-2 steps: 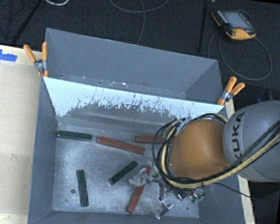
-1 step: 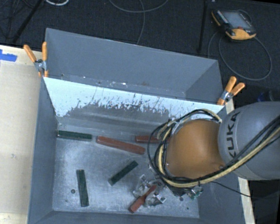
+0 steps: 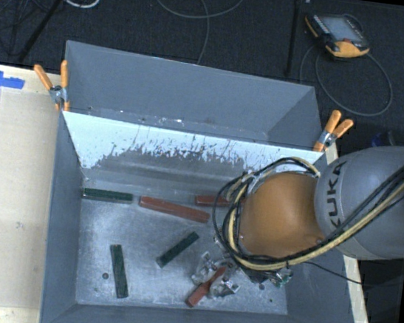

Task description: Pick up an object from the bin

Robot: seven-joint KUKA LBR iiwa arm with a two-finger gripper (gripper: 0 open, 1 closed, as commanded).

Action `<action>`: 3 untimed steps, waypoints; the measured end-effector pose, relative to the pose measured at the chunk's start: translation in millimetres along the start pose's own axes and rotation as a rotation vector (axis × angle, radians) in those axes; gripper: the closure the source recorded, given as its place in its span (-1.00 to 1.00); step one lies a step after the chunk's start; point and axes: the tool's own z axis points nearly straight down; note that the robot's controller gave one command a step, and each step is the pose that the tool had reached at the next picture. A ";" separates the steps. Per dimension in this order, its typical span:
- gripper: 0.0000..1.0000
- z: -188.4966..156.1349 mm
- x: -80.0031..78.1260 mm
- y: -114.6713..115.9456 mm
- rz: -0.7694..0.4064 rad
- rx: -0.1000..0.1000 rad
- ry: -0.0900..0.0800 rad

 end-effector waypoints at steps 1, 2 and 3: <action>1.00 -2.3 0.3 0.4 0.000 0.000 -0.001; 1.00 -7.6 0.3 0.6 -0.001 0.002 -0.003; 1.00 -16.8 0.8 1.7 0.001 -0.001 0.000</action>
Offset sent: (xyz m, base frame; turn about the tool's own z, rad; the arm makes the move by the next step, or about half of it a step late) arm -0.0002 0.0000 0.0239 0.0000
